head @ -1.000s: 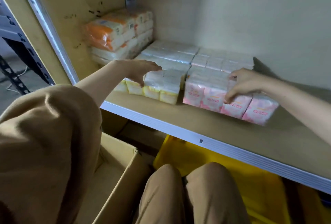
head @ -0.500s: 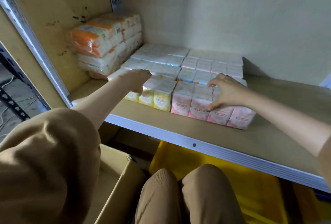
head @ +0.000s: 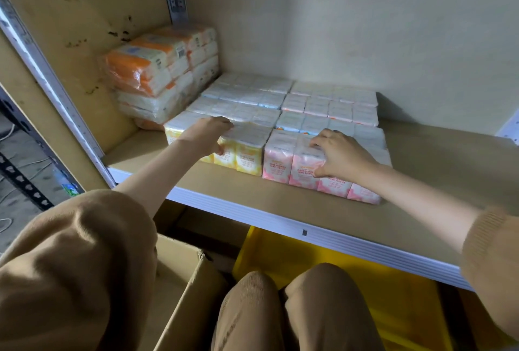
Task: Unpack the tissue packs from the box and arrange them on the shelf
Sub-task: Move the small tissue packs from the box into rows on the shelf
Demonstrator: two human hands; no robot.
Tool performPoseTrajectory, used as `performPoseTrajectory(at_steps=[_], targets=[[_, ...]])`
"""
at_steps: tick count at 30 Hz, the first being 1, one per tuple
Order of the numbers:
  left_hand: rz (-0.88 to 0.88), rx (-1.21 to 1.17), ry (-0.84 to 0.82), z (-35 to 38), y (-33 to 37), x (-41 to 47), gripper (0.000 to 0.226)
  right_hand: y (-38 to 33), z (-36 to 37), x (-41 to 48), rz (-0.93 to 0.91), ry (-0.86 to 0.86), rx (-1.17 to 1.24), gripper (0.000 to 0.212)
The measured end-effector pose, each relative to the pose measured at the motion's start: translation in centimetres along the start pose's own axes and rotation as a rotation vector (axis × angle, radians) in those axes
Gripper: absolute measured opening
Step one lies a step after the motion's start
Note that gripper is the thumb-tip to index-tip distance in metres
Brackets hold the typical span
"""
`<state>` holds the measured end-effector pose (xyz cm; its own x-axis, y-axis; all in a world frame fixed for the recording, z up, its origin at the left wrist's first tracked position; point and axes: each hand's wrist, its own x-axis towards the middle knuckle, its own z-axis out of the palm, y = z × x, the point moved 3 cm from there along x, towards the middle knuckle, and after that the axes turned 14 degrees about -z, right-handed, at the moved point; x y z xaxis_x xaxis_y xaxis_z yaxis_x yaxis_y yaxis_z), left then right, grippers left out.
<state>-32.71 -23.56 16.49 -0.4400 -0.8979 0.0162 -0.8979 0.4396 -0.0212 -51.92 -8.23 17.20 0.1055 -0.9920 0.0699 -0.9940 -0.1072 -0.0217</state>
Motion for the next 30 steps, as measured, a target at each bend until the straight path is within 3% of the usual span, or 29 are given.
performPoseTrajectory(at_steps=[15, 20, 24, 27, 30], targets=[[0.03, 0.021, 0.02, 0.4, -1.5, 0.4, 0.071, -0.4, 0.5, 1.5, -0.035, 0.024, 0.034, 0.06], [0.013, 0.054, -0.18, -1.2, -1.8, 0.9, 0.085, 1.6, -1.9, 2.3, 0.028, 0.154, 0.308, 0.044], [0.006, -0.109, -0.084, -3.9, -0.9, 1.8, 0.055, 4.3, -2.8, 3.3, 0.12, 0.258, 0.312, 0.034], [0.039, -0.206, 0.034, -4.2, 0.9, 3.3, 0.037, 5.9, -2.2, 4.0, 0.179, 0.187, 0.295, 0.043], [0.026, -0.239, 0.009, -2.8, 2.2, 5.2, 0.036, 6.3, -1.2, 4.2, 0.208, 0.113, 0.329, 0.046]])
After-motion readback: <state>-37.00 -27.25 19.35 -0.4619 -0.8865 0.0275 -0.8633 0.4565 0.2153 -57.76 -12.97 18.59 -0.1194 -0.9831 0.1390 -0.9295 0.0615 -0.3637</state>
